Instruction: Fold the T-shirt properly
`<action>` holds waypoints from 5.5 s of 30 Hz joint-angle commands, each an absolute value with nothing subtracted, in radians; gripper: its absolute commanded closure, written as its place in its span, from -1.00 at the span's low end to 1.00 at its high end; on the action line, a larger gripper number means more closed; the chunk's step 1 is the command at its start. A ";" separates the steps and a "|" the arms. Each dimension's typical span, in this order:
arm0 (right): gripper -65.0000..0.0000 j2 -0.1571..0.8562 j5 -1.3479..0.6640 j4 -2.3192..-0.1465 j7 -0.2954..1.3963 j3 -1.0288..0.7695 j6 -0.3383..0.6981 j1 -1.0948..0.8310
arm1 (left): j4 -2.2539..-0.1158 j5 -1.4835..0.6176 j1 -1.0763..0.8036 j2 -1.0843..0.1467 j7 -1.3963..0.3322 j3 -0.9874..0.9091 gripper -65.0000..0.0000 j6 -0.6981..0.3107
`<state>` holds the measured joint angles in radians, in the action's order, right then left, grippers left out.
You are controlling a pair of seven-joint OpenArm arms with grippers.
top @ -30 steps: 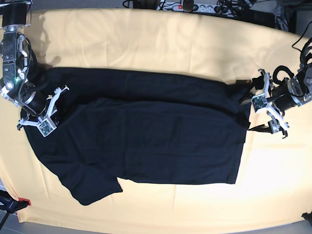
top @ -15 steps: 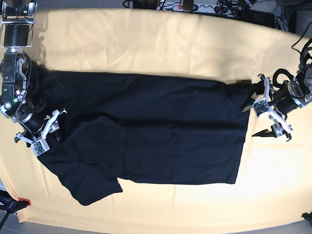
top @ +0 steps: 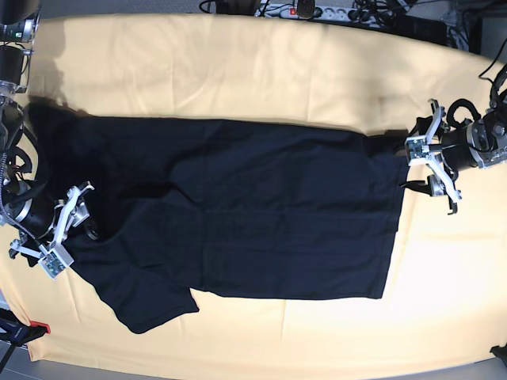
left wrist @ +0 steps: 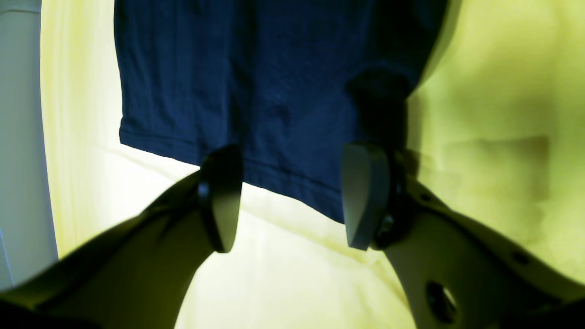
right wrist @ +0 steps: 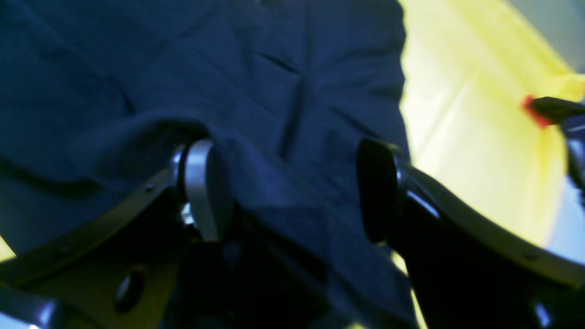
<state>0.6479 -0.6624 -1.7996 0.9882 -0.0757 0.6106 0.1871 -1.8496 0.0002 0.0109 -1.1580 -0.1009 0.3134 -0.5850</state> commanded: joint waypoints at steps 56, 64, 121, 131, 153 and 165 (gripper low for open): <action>0.00 0.793 -0.362 -2.198 0.879 -0.294 0.638 -0.638 | -1.959 0.057 -0.057 -1.186 -0.198 0.299 -0.17 -0.698; 0.00 0.793 -0.369 -2.195 0.882 -0.294 0.601 -0.640 | -1.877 0.135 -0.122 -1.186 -0.209 0.299 -0.17 -0.672; 0.00 0.792 -0.369 -2.195 0.875 -0.294 0.511 -0.640 | -1.745 0.289 -0.069 -1.092 0.075 0.301 -0.17 -0.624; 0.00 0.792 -0.369 -2.195 0.875 -0.294 0.490 -0.640 | -1.712 0.335 -0.068 -1.092 0.101 0.315 -0.17 -0.553; 0.00 0.793 -0.369 -2.195 0.875 -0.294 0.490 -0.640 | -1.655 0.384 0.114 -1.064 0.097 0.525 1.00 -0.512; 0.00 0.793 -0.369 -2.103 0.813 -0.294 0.652 -0.640 | -1.722 0.384 0.115 -1.091 0.097 0.525 1.00 -0.511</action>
<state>0.7750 -0.3668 -2.0907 0.8299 -0.2848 0.6559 -0.6407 -1.7096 0.3923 0.1001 -1.0664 0.0860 0.5365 -0.5236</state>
